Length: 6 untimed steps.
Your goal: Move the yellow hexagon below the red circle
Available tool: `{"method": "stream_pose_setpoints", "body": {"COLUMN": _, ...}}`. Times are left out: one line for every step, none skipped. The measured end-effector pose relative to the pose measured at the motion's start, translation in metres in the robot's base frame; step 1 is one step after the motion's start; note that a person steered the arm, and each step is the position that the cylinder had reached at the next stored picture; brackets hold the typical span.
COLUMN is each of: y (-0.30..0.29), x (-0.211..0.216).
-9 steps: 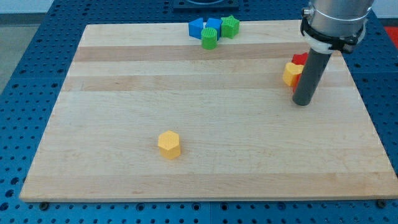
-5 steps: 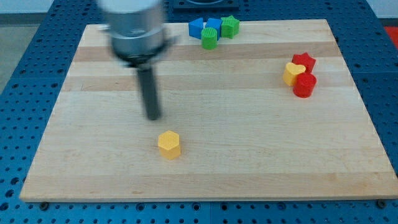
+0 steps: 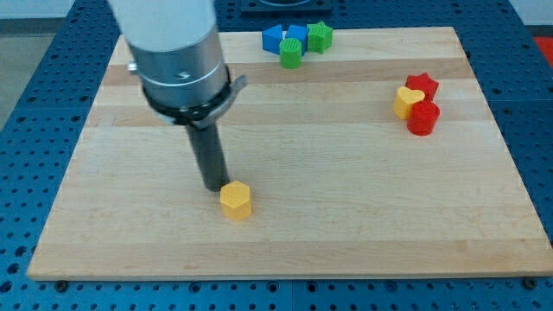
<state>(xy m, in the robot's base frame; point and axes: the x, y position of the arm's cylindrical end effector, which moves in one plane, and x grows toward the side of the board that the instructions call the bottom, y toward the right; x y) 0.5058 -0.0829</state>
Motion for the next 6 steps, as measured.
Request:
{"method": "stream_pose_setpoints", "body": {"y": -0.012, "x": 0.006}}
{"method": "stream_pose_setpoints", "body": {"y": -0.034, "x": 0.030}}
{"method": "stream_pose_setpoints", "body": {"y": 0.005, "x": 0.053}}
{"method": "stream_pose_setpoints", "body": {"y": 0.051, "x": 0.032}}
{"method": "stream_pose_setpoints", "body": {"y": 0.062, "x": -0.020}}
{"method": "stream_pose_setpoints", "body": {"y": 0.074, "x": -0.060}}
